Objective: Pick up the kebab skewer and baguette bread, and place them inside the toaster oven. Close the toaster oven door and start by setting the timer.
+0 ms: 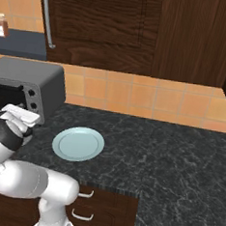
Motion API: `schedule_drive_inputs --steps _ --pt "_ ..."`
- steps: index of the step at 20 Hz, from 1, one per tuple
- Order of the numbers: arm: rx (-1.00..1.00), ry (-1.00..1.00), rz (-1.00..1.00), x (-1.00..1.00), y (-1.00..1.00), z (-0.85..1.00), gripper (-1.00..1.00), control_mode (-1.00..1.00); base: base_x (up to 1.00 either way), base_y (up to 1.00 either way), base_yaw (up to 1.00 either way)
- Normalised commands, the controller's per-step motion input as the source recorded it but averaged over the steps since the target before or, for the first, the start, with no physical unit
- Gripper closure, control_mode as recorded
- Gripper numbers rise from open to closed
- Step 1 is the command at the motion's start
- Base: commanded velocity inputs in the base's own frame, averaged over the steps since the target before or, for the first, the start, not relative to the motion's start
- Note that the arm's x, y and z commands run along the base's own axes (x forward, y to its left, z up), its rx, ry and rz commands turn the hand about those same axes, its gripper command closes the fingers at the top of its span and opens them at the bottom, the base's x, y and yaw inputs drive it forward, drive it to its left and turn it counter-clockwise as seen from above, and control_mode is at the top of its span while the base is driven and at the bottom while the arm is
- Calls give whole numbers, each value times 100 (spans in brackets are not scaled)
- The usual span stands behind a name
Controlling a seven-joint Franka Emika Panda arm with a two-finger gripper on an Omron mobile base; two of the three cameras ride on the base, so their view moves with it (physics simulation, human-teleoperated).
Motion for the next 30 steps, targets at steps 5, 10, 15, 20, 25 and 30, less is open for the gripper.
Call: schedule_drive_inputs --steps 5,10,15,20,25,30 --pt "0 0 0 27 6 -3 -100 -100 0 0 0" --pt "-1 0 0 20 0 -16 -100 -100 0 0 0" --pt "0 0 0 23 0 -6 -100 -100 0 0 0" --pt "0 0 0 18 0 -7 -100 -100 0 0 0" --pt "0 0 0 7 5 -10 -100 -100 0 0 0" --pt "0 0 0 2 8 -5 -100 -100 0 0 0"
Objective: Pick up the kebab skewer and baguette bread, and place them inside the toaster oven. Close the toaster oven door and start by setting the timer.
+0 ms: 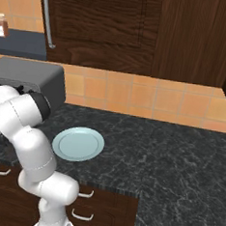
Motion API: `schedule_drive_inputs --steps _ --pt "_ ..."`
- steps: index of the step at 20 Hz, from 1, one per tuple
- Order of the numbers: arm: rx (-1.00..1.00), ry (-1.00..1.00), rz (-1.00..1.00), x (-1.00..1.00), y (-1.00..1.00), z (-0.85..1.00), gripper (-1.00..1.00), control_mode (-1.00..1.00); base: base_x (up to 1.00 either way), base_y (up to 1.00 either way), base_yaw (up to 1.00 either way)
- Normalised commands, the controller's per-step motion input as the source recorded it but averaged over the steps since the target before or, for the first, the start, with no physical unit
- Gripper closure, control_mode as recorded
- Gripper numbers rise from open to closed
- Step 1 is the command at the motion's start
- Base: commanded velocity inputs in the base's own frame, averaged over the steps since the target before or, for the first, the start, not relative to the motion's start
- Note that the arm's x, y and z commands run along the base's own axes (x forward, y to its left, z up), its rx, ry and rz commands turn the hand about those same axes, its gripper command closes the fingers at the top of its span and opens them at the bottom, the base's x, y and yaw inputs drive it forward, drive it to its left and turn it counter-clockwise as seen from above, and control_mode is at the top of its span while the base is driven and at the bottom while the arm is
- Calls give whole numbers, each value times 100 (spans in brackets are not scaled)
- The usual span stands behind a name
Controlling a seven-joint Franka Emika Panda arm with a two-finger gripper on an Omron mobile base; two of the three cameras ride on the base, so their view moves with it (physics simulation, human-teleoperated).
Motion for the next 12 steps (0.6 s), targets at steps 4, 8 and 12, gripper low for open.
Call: schedule_drive_inputs --steps 4,8,12 --pt "0 0 -1 10 0 -19 -100 -100 0 0 0" --pt "0 0 0 11 -3 -14 100 -100 0 0 0" --pt "0 0 0 15 -7 -17 100 -100 0 0 0"
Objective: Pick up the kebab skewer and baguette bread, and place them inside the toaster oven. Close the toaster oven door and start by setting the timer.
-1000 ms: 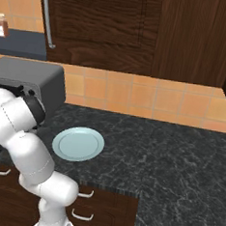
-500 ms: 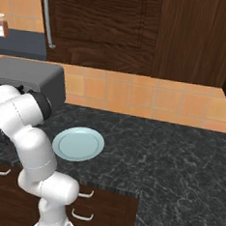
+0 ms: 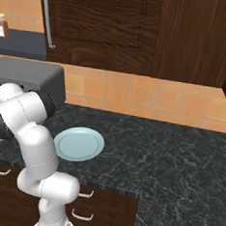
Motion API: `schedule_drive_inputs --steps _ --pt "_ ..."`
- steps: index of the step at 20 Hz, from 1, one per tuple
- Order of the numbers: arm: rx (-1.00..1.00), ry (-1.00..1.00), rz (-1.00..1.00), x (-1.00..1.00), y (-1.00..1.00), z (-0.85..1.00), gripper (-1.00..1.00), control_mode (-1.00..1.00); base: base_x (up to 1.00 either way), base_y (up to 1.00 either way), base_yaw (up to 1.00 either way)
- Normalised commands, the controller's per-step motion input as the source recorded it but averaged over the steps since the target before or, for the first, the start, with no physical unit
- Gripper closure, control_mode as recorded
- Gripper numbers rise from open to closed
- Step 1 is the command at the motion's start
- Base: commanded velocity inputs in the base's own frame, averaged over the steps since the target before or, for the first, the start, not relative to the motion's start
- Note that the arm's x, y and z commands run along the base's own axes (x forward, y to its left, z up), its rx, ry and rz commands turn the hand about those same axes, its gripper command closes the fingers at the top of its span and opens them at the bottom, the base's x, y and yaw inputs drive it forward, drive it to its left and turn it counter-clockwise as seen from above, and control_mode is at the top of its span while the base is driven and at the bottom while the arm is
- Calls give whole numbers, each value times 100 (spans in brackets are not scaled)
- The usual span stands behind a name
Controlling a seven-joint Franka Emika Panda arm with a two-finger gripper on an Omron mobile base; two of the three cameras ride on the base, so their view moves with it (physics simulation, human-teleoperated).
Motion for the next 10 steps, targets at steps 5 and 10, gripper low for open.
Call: schedule_drive_inputs --steps 5,10 --pt "3 0 -3 15 0 -12 100 -100 0 0 0" --pt "12 0 -5 3 0 -14 100 -100 0 0 0"
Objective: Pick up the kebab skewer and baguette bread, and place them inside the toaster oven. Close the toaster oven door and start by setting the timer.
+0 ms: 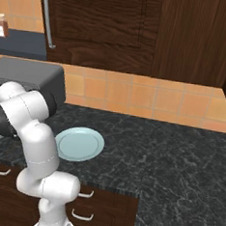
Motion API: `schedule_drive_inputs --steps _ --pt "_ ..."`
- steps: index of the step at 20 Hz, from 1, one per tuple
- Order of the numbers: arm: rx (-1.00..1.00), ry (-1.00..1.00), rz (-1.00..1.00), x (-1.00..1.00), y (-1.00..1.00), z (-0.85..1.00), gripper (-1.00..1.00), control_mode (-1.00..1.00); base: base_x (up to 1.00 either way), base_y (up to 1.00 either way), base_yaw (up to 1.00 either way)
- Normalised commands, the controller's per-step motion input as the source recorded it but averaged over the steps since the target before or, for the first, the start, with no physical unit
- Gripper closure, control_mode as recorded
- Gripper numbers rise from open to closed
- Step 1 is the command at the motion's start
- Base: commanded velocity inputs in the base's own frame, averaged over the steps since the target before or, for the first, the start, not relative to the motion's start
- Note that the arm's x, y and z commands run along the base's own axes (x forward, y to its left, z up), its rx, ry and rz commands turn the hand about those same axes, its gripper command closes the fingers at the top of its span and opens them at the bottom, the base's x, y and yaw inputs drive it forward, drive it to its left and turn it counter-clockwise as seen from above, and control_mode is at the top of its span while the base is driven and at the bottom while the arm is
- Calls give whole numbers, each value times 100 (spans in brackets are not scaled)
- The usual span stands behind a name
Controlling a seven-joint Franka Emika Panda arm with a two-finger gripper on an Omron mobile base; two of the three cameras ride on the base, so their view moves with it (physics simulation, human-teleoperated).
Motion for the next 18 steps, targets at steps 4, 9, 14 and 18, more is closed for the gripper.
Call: schedule_drive_inputs --steps 4,9,14,18 --pt "15 0 -2 0 -4 -28 100 -100 0 0 0" --pt "15 0 0 2 -8 -38 100 -100 0 0 0" --pt "29 0 -1 0 0 -42 100 -100 0 0 0" --pt "44 0 -4 2 0 -37 100 -100 0 0 0"
